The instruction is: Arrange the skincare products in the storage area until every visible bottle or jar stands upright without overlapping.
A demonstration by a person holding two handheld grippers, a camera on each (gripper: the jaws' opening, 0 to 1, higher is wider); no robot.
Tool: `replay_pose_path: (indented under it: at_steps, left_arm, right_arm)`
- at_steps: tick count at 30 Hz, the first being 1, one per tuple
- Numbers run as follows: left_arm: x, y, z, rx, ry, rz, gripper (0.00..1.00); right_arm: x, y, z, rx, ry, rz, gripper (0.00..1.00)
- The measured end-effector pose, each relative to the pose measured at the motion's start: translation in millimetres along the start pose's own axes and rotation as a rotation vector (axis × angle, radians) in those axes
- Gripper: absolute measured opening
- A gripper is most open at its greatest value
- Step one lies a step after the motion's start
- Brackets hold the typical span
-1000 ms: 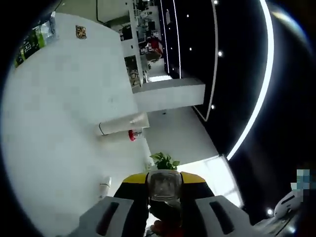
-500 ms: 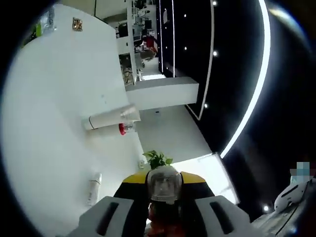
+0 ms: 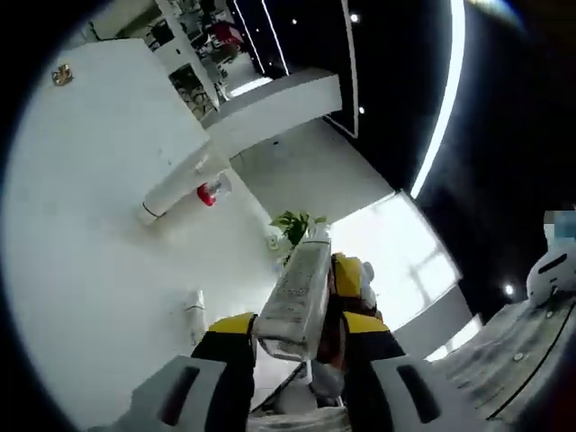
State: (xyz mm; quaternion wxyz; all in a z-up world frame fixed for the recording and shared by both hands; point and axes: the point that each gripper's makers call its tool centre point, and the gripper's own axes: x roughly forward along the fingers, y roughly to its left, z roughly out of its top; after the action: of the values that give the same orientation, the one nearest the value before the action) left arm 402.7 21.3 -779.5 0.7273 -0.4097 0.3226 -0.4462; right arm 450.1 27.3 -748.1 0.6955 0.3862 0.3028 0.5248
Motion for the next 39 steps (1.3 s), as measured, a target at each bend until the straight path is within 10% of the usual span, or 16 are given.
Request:
replay_pose_path:
  at_steps: [5, 16, 39]
  left_arm:
    - [-1, -0.2, -19.9, 0.054, 0.171, -0.014, 0.44]
    - [5, -25.8, -57.8, 0.138, 0.373, -0.134, 0.25]
    - [10, 5.8, -10.0, 0.359, 0.076, 0.123, 0.22]
  right_arm:
    - [-6, 14, -22.1, -0.067, 0.215, 0.047, 0.16]
    - [-11, 34, -48.0, -0.171, 0.415, 0.118, 0.17]
    - [13, 17, -24.5, -0.398, 0.130, -0.165, 0.25]
